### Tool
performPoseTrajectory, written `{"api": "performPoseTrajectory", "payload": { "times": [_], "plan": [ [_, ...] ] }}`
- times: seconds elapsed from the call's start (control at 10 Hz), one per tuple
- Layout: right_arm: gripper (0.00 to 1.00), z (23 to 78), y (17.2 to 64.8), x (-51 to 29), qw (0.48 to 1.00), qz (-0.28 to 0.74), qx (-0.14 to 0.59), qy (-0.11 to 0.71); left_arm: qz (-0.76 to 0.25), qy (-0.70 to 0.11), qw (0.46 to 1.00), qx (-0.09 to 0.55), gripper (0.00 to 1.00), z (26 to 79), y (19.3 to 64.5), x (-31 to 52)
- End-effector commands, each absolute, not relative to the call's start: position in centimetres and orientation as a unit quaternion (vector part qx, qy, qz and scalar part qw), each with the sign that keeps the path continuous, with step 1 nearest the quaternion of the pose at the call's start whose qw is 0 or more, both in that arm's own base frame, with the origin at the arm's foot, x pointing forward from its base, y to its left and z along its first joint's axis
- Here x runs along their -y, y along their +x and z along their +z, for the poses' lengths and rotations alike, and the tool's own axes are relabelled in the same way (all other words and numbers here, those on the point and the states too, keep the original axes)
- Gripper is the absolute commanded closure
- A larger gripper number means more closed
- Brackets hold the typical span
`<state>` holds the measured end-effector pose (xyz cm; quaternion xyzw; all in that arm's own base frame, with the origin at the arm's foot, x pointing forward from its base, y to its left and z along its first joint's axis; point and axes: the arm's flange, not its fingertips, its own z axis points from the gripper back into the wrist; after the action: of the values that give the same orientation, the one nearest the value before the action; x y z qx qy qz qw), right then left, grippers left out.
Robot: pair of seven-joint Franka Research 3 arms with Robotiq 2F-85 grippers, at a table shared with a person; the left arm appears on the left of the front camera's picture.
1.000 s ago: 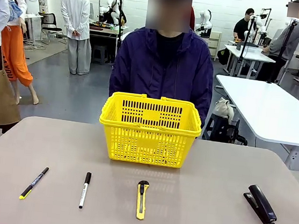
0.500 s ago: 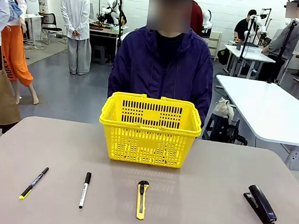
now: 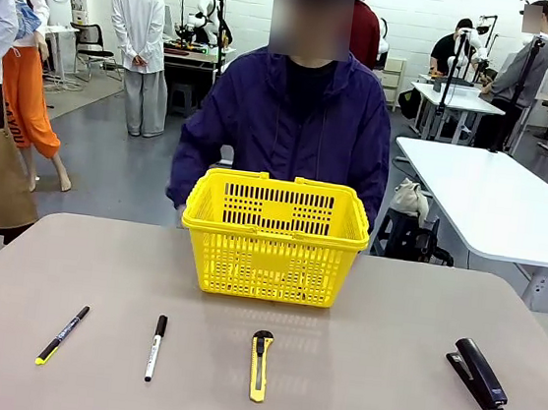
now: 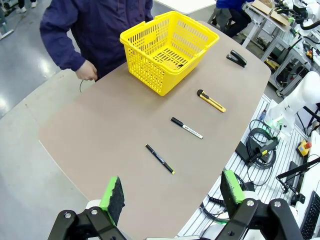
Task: Place the items the person wants into the basket.
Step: Pick up the item the person points to and place it in the Market Basket.
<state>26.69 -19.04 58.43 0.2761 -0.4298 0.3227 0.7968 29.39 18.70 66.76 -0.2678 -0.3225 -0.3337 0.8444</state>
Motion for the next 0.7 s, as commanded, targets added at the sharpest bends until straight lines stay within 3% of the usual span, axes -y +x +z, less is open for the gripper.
{"api": "performPoseTrajectory", "payload": {
  "times": [0.0,0.6],
  "plan": [
    [0.0,58.32,26.34,19.76,0.794,0.317,0.438,0.279,-0.342,-0.272,0.837,0.33,0.0,66.83,29.25,-18.85],
    [0.0,58.32,26.34,19.76,0.794,0.317,0.438,0.279,-0.342,-0.272,0.837,0.33,0.0,66.83,29.25,-18.85]
  ]
}}
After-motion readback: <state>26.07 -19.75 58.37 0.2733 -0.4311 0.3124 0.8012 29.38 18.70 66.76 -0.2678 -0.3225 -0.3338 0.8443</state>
